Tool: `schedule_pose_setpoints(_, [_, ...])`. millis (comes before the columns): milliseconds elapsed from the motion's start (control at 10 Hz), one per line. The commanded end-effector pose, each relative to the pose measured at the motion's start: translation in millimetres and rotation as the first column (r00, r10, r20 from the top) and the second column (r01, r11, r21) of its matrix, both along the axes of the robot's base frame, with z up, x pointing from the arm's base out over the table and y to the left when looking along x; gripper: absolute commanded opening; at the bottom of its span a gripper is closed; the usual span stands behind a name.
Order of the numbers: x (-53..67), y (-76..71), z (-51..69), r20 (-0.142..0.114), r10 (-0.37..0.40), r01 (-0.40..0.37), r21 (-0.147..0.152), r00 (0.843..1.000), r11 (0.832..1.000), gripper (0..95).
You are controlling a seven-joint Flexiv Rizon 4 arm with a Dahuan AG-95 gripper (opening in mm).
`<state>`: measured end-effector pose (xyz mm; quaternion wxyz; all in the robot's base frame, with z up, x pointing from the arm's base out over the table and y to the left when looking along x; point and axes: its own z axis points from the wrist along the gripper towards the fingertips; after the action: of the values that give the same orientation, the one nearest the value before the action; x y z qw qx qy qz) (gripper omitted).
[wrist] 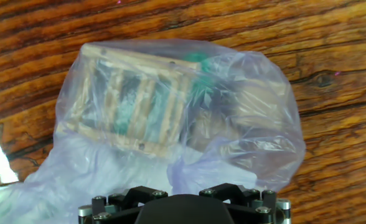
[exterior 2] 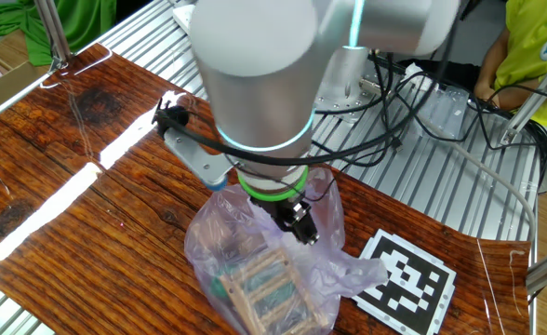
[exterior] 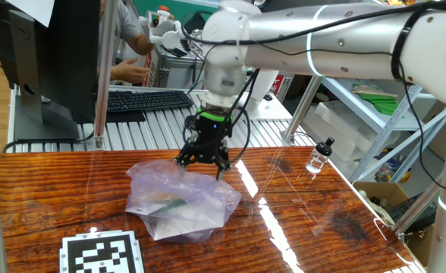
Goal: Pick up a bag of things
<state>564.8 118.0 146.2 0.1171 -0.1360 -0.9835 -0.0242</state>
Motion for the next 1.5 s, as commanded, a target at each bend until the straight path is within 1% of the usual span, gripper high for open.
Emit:
schedule_pose_setpoints(100, [-6.0, 2.7, -9.5, 0.020, -0.018, 0.019, -0.018, 1.000, 1.000, 95.0])
schedule_pose_setpoints(200, [-10.5, 4.2, -12.0, 0.019, -0.031, 0.032, -0.025, 0.999, 0.999, 95.0])
schedule_pose_setpoints(300, [-13.4, 5.1, -13.5, 0.031, -0.038, 0.039, -0.030, 0.999, 0.999, 95.0])
schedule_pose_setpoints(400, [-20.5, 7.1, -17.2, 0.052, -0.042, 0.045, -0.039, 0.998, 0.998, 95.0])
schedule_pose_setpoints(600, [-32.4, 9.8, -22.7, 0.072, -0.035, 0.040, -0.061, 0.997, 0.997, 95.0])
schedule_pose_setpoints(700, [-36.7, 10.6, -24.3, 0.078, -0.029, 0.034, -0.063, 0.997, 0.997, 95.0])
schedule_pose_setpoints(800, [-42.9, 11.7, -25.6, 0.086, -0.027, 0.033, -0.072, 0.996, 0.997, 95.0])
schedule_pose_setpoints(1100, [-50.0, 12.5, -28.6, 0.087, -0.035, 0.042, -0.072, 0.996, 0.997, 95.0])
schedule_pose_setpoints(1300, [-54.3, 12.9, -31.2, 0.096, -0.018, 0.026, -0.091, 0.995, 0.995, 95.0])
schedule_pose_setpoints(1500, [-59.3, 13.2, -33.9, 0.099, -0.010, 0.019, -0.091, 0.995, 0.996, 95.0])
